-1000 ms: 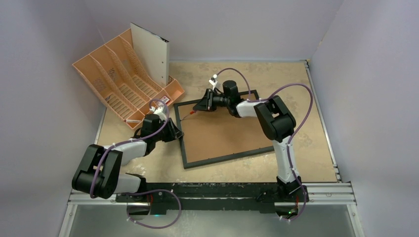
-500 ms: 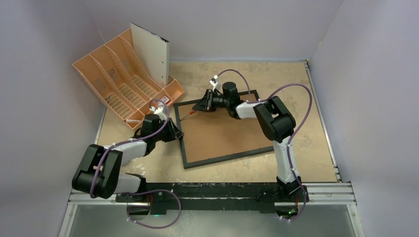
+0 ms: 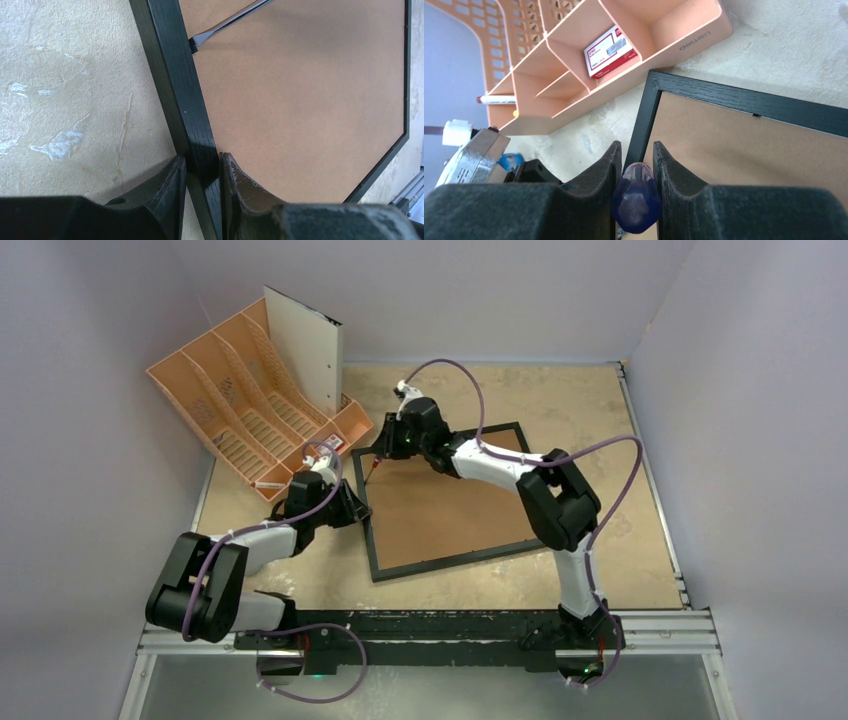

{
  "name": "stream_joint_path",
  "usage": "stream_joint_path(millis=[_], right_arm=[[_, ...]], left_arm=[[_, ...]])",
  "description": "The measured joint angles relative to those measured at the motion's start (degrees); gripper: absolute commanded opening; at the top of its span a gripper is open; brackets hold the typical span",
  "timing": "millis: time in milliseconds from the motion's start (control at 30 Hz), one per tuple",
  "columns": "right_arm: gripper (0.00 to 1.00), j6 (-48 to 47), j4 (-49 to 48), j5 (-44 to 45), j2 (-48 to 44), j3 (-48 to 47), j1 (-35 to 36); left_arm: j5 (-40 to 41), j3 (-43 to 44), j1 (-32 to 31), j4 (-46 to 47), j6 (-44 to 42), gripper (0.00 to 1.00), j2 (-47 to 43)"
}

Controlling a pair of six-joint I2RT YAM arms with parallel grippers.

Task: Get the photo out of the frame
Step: Release the photo frame item from the photo frame.

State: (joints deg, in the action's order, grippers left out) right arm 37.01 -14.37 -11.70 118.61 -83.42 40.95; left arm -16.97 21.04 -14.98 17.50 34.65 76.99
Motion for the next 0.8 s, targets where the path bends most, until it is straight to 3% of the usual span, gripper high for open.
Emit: stream_joint_path(millis=[467,800], right_arm=[[0.0,-5.7,24.3,25.8,3.0,-17.5,12.2],[0.0,-4.2,28.8,25.1,1.2,-16.7,11.3]], left_arm=[[0.0,-0.5,0.0,0.7,0.0,0.0,-0.3],[0.0,-0.8,0.0,1.1,0.0,0.0,-0.5]])
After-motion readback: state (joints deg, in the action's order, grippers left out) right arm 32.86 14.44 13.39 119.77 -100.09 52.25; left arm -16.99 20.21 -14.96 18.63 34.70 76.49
